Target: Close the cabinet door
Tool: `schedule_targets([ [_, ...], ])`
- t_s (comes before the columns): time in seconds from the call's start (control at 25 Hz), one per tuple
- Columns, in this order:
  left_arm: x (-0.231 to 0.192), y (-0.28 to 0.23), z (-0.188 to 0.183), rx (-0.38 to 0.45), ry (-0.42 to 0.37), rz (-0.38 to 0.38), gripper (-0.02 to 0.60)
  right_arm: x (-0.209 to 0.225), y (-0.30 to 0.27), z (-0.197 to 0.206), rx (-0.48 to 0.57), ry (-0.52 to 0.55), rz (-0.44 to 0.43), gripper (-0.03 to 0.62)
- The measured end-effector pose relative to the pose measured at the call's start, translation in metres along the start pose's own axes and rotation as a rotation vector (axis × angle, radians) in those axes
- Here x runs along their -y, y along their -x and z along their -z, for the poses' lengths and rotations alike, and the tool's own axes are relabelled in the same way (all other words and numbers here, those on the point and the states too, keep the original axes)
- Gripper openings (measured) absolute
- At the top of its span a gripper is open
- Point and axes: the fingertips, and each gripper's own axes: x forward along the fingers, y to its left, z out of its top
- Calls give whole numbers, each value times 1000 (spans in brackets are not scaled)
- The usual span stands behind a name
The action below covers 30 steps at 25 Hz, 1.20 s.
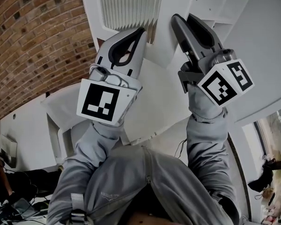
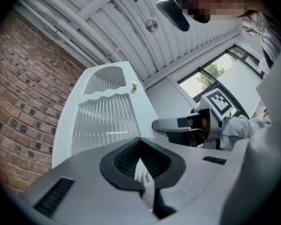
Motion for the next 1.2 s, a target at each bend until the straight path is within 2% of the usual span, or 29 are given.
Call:
schedule_targets([
  [0.16,-1,-3,11,-21,0,22,6,12,-2,3,2,-1,-2,110],
  [0.44,-5,-19,22,-31,5,6,6,38,-10,7,12,8,-6,118],
  [0.8,-3,-61,35,-11,-10,-60,6,72,-25,20,11,-29,-125,120],
  [1.2,-2,-100,66,-56,-54,-150,6,108,-43,36,44,-94,-262,120],
])
